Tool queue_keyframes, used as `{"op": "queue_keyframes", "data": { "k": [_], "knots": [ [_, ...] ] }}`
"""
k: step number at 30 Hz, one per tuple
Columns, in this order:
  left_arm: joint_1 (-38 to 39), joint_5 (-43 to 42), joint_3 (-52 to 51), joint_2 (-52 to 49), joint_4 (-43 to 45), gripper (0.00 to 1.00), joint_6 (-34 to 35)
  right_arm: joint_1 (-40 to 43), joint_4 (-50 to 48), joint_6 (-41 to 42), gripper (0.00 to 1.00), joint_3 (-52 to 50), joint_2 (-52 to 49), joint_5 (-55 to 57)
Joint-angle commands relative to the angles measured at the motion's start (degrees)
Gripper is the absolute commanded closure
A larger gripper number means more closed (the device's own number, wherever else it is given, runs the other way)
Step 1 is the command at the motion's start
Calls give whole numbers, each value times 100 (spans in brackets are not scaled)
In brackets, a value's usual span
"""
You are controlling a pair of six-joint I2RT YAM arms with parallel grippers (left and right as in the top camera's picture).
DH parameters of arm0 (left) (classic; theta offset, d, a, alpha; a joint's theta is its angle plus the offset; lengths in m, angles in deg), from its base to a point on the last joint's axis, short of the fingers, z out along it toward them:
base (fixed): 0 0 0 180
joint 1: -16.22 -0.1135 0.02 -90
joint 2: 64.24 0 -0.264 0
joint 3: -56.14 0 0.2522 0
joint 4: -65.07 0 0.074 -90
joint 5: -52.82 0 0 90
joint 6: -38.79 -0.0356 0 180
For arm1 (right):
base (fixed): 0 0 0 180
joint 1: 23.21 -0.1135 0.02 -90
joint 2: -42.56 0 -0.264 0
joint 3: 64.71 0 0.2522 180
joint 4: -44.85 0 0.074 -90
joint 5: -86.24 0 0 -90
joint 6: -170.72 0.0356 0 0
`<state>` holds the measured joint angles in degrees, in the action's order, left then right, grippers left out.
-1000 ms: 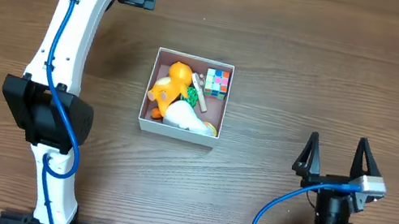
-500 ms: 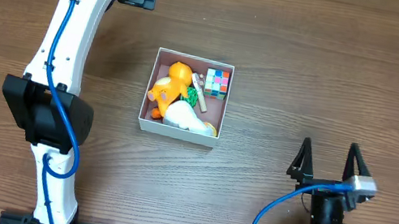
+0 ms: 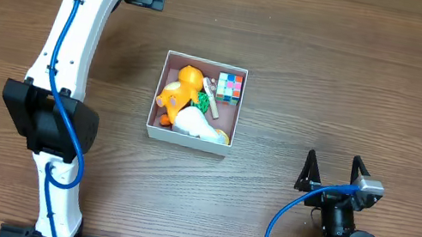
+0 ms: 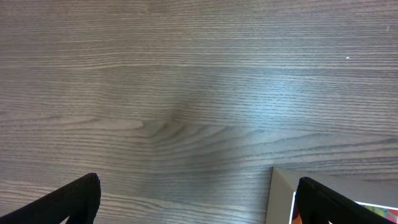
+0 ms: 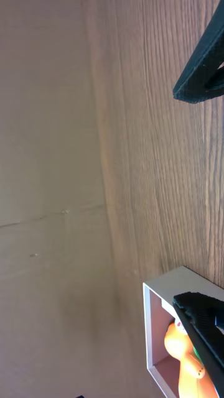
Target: Pack container
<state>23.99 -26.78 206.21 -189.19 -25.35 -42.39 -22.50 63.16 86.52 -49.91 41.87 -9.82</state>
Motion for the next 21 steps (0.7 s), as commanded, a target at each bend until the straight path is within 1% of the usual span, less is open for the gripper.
{"op": "queue_keyframes", "data": {
  "k": [1, 16, 19, 21],
  "knots": [
    [-24, 52, 105, -39, 17, 0, -48, -11, -39, 15, 0, -59, 52, -46],
    [-24, 55, 105, -39, 15, 0, -52, -11, -39, 15, 0, -59, 52, -46],
    [-26, 74, 105, -39, -205, 0, -107, -11, -39, 15, 0, -59, 52, -46],
    [48, 63, 105, -22, -42, 0, -103, -11, -39, 15, 0, -59, 52, -46]
  ]
}}
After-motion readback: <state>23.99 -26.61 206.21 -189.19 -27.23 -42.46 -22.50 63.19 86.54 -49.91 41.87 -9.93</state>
